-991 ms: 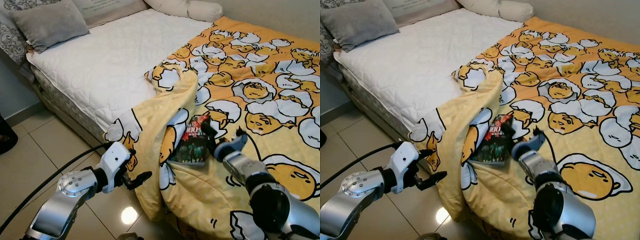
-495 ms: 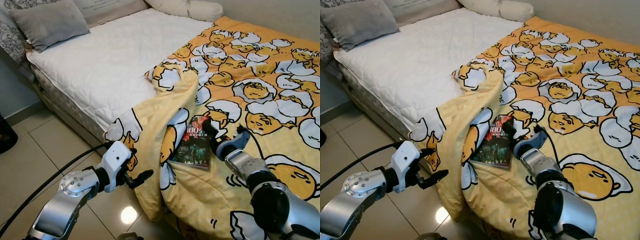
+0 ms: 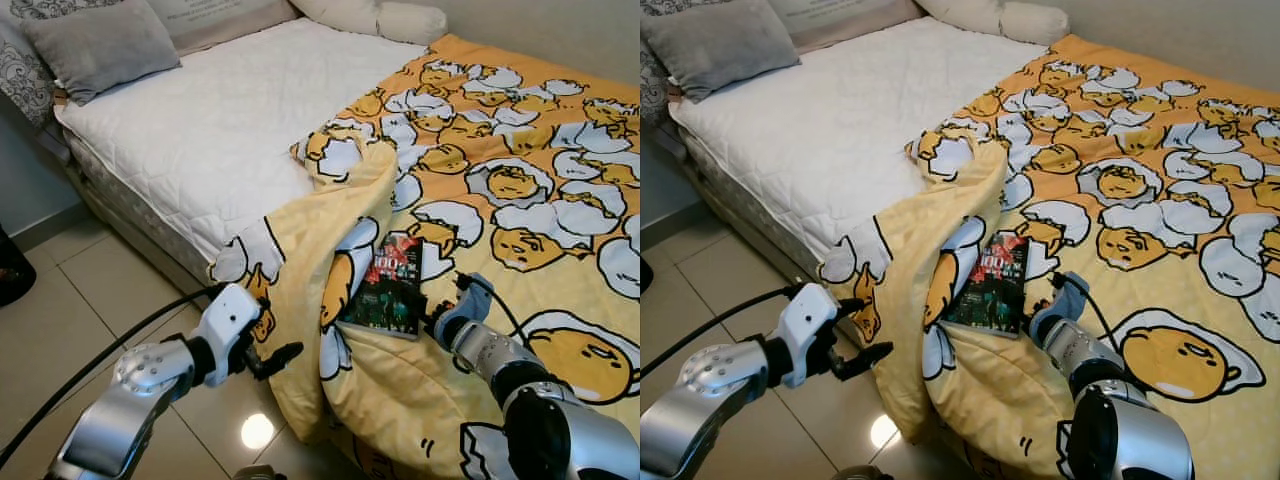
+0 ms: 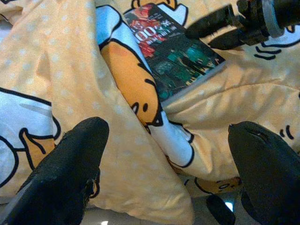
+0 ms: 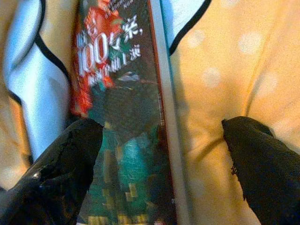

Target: Clean up the room

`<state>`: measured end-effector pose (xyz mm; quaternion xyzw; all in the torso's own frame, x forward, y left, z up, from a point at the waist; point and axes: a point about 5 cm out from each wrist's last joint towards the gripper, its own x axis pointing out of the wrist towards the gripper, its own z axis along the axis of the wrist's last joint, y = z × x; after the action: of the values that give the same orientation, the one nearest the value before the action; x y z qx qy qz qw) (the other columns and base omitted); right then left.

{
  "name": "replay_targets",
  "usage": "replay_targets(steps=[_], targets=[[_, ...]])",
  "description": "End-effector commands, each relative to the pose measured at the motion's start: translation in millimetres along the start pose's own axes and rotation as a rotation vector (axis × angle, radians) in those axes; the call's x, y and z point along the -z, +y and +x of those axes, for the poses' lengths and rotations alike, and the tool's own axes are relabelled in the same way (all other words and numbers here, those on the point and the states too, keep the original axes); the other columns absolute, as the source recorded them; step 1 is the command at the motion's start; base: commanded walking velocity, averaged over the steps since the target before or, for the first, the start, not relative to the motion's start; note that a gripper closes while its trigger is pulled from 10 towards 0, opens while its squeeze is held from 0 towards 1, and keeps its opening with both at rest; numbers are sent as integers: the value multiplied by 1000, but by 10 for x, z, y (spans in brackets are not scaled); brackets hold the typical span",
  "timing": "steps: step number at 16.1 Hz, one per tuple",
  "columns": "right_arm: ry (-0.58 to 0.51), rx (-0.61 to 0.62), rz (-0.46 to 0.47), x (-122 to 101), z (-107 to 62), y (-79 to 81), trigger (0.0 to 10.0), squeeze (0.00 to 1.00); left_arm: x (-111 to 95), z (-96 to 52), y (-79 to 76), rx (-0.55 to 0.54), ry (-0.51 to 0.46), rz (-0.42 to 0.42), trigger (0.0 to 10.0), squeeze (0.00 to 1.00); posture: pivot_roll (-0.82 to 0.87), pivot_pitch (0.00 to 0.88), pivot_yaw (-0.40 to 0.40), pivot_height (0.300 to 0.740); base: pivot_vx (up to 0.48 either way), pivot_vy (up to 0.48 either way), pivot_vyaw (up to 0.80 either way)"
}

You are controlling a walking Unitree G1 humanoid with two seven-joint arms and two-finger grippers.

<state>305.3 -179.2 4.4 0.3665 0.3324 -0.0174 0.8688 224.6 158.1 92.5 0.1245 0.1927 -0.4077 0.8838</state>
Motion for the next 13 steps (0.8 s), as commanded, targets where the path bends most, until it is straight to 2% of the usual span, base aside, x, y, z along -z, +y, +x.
replay_targets(steps=[1, 3, 6, 8, 9, 10, 11, 12, 13], targets=[[47, -39, 92, 138, 7, 12, 10000, 0, -19, -60, -6, 13, 11, 11, 10000, 0, 85, 33, 13, 740, 0, 0, 0], [61, -32, 69, 192, 10, 4, 10000, 0, -14, -99, -22, 25, 22, 14, 10000, 0, 102, 61, 25, 740, 0, 0, 0], [113, 56, 66, 425, 6, -79, 10000, 0, -9, -193, -60, 46, 50, 15, 10000, 0, 129, 105, 47, 740, 0, 0, 0], [134, 43, 80, 484, 21, -30, 10000, 0, -11, -214, -72, 50, 54, 14, 10000, 0, 132, 112, 54, 740, 0, 0, 0], [96, -55, 215, 433, 83, 204, 10000, 0, -22, -232, -78, 59, 58, 12, 10000, 0, 126, 115, 71, 740, 0, 0, 0], [64, -114, 289, 366, 110, 329, 10000, 0, -44, -223, -67, 62, 56, 15, 10000, 0, 127, 115, 75, 740, 0, 0, 0], [60, -121, 293, 358, 112, 342, 10000, 0, -50, -221, -65, 62, 56, 15, 10000, 0, 127, 115, 75, 740, 0, 0, 0], [27, -168, 359, 293, 130, 445, 10000, 0, -96, -187, -34, 60, 50, 18, 10000, 0, 130, 118, 76, 740, 0, 0, 0], [20, -181, 367, 281, 135, 476, 10000, 0, -106, -186, -21, 57, 48, 18, 10000, 0, 132, 118, 75, 740, 0, 0, 0]])
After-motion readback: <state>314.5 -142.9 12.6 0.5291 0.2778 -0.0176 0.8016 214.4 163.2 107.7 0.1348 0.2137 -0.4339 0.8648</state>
